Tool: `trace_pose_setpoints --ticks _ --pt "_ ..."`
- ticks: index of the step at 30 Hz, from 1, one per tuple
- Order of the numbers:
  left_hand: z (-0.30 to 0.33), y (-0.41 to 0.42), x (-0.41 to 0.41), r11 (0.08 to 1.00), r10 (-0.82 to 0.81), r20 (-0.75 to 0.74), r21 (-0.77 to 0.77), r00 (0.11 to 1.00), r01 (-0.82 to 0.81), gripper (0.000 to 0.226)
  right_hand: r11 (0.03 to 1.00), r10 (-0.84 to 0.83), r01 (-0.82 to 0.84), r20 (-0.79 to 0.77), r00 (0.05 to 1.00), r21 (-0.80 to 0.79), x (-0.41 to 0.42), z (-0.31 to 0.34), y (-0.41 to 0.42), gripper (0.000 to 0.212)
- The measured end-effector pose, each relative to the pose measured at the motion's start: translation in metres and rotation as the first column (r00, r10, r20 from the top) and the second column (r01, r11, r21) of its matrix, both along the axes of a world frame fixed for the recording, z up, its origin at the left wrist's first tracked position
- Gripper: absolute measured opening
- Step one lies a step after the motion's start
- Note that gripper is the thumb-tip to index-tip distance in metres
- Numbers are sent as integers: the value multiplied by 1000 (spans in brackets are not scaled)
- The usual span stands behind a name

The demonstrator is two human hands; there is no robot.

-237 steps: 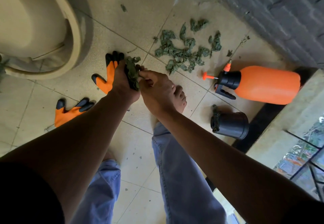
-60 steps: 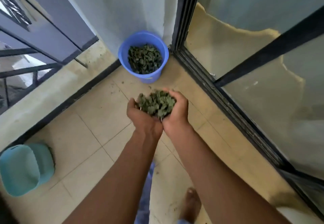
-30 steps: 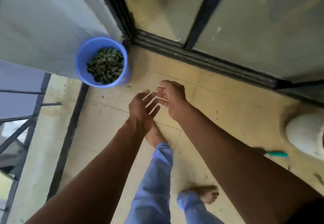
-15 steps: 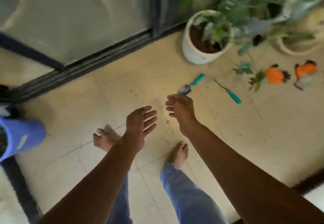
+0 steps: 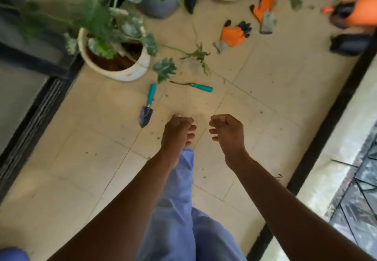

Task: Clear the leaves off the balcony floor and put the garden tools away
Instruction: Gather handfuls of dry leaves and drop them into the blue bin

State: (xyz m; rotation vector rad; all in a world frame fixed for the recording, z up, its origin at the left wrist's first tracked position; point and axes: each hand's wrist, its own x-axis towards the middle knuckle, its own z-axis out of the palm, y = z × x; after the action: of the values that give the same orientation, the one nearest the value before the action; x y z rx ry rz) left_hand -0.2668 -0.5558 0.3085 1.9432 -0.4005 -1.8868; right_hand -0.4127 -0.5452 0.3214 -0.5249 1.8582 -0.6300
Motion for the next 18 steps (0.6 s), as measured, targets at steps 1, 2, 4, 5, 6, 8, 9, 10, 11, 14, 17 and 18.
trace_pose_setpoints --ticks 1,2,4,5,6,8,9,10,11,14,17,18 --pt "-2 -13 -11 1000 -13 -5 0 1000 13 22 999 -37 37 14 999 -1 -10 -1 -11 16" --pt "-2 -27 -23 999 -36 -13 2 999 36 21 997 -77 77 31 997 3 -21 0 -22 16" --pt "1 -60 -46 995 -98 2 23 995 98 20 985 -174 172 64 983 32 -42 4 -46 17" --pt "4 -76 -55 992 -126 23 31 992 125 20 974 -223 219 76 972 54 -51 7 -57 17" --pt "6 -94 -65 988 -154 39 26 987 153 20 964 -263 258 85 961 69 -61 10 -69 17" --pt "12 -128 -88 976 -217 50 11 975 217 19 944 -326 320 93 941 75 -84 16 -93 16" --pt "14 -144 -101 969 -248 52 5 967 248 19 936 -351 346 97 931 65 -97 19 -106 15" --pt "15 -159 -114 961 -277 52 -1 959 278 19 929 -370 366 98 924 55 -109 20 -118 14" --pt "15 -173 -128 953 -302 53 -8 952 303 19 924 -382 379 88 920 46 -122 20 -130 14" --pt "11 -211 -173 933 -356 64 -31 932 358 20 928 -372 372 37 927 24 -163 8 -159 11" --pt "2 -237 -222 909 -410 88 -33 908 414 18 958 -285 286 -71 956 6 -209 -11 -181 14" --pt "0 -244 -237 903 -424 92 -33 901 429 19 968 -250 251 -86 964 2 -224 -17 -188 16"
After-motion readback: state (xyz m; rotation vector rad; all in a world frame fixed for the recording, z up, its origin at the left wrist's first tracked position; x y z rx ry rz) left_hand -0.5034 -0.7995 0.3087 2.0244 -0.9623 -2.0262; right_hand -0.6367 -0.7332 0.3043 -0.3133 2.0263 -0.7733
